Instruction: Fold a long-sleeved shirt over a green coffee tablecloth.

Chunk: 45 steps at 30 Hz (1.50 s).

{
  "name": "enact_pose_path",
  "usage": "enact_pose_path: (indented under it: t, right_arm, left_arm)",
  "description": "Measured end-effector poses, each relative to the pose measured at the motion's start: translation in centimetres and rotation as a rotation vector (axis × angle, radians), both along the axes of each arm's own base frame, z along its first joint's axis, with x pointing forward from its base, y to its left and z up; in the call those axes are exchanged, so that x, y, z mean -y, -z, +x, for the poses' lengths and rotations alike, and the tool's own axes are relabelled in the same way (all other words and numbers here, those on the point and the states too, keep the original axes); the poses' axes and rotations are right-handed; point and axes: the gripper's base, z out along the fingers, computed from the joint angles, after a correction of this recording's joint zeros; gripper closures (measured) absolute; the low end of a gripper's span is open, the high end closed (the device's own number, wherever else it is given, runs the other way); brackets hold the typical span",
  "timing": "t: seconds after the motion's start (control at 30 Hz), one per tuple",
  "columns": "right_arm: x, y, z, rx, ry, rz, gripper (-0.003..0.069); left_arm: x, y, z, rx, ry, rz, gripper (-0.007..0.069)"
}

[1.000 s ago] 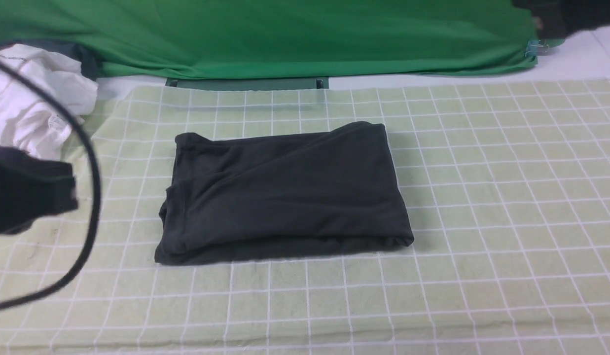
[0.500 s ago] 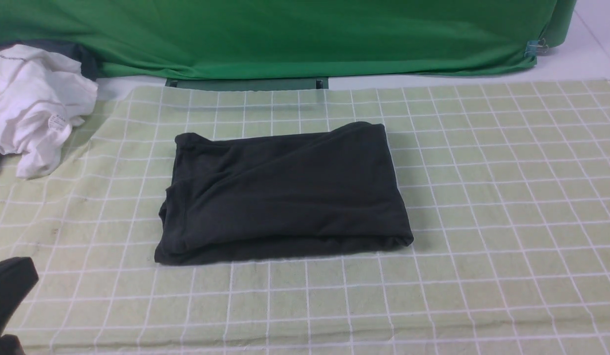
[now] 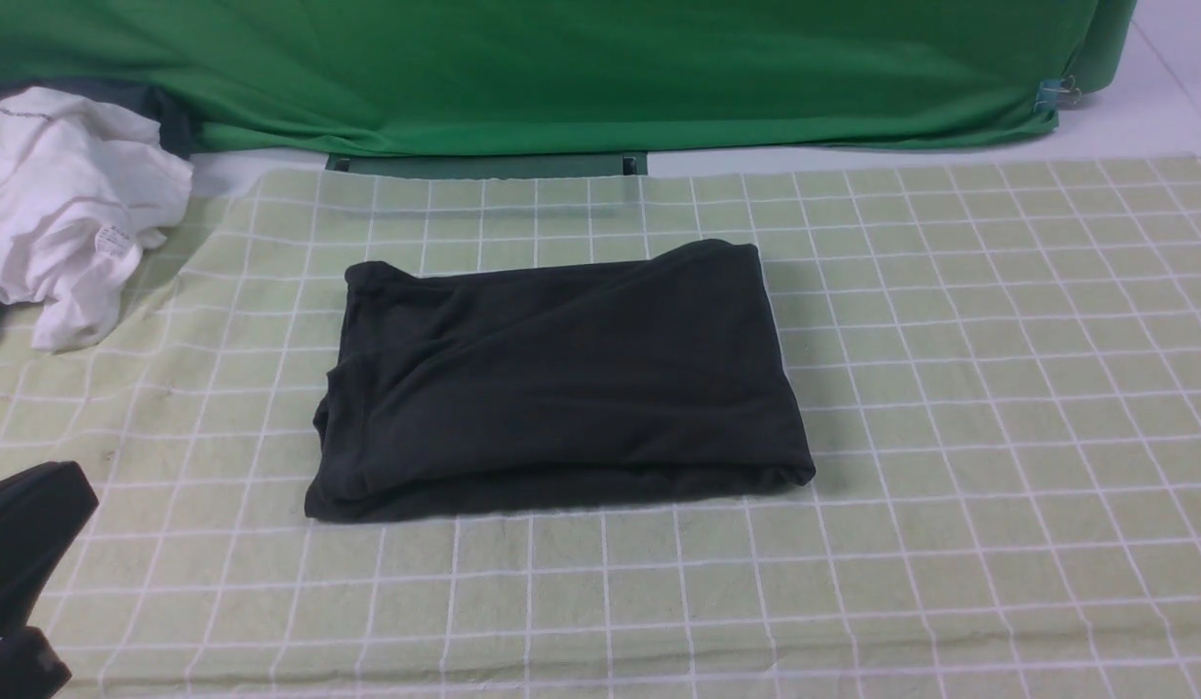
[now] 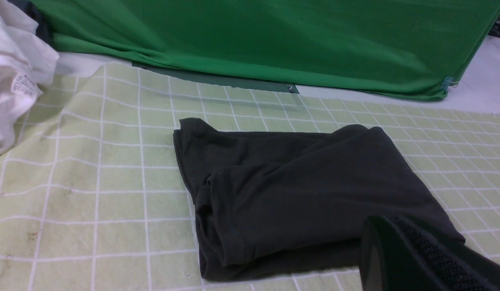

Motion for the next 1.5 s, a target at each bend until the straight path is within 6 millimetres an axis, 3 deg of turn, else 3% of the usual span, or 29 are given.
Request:
enact_pose_path:
  t: [0.67, 0.8, 0.97, 1.23, 1.5]
  right_arm:
    - [0.0, 0.1, 0.0, -0.011, 0.0, -0.006, 0.045]
    - [0.0, 0.1, 0.0, -0.011, 0.0, -0.006, 0.0442]
    - [0.0, 0.1, 0.0, -0.013, 0.0, -0.007, 0.0431]
    - [-0.1, 0.2, 0.1, -0.024, 0.0, -0.013, 0.0421]
    - [-0.1, 0.3, 0.1, -0.027, 0.0, -0.014, 0.0421]
  left_arm:
    - [0.0, 0.1, 0.0, 0.003, 0.0, 0.02, 0.0611]
    - [-0.3, 0.2, 0.1, 0.082, 0.0, 0.158, 0.0611]
    - [-1.0, 2.3, -0.5, 0.212, -0.101, 0.23, 0.0611]
    - [-1.8, 8.6, -0.8, 0.189, -0.221, 0.303, 0.0611]
    - [-1.8, 9.6, -0.8, 0.145, -0.212, 0.328, 0.0611]
